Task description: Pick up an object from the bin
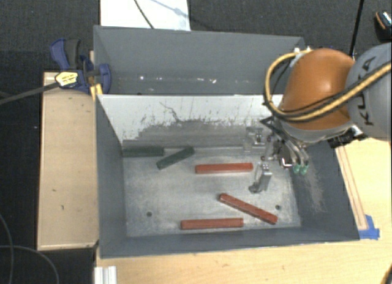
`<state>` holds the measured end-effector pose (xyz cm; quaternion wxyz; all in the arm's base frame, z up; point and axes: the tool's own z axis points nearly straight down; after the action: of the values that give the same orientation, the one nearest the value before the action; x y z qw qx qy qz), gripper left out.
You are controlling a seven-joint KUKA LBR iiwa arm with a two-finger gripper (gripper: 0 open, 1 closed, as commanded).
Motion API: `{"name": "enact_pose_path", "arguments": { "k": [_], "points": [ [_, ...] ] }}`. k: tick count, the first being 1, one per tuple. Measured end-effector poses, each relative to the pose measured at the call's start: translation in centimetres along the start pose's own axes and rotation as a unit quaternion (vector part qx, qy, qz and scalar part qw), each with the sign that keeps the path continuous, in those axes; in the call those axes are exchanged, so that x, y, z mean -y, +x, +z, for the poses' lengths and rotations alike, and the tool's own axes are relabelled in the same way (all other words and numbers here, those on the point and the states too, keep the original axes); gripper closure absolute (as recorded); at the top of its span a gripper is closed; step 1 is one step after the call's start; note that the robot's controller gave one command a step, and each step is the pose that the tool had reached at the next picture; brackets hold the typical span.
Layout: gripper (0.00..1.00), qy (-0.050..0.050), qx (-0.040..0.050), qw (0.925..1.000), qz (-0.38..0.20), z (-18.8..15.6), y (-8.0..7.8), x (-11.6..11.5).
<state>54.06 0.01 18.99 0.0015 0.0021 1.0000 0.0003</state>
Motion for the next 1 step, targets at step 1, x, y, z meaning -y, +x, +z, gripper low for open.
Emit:
{"name": "enact_pose_path", "arguments": {
  "k": [1],
  "points": [
    [0.00, 0.000, -0.0036, 1.0000, -0.004, 10.10, -2.77, -0.62]
  ]
}}
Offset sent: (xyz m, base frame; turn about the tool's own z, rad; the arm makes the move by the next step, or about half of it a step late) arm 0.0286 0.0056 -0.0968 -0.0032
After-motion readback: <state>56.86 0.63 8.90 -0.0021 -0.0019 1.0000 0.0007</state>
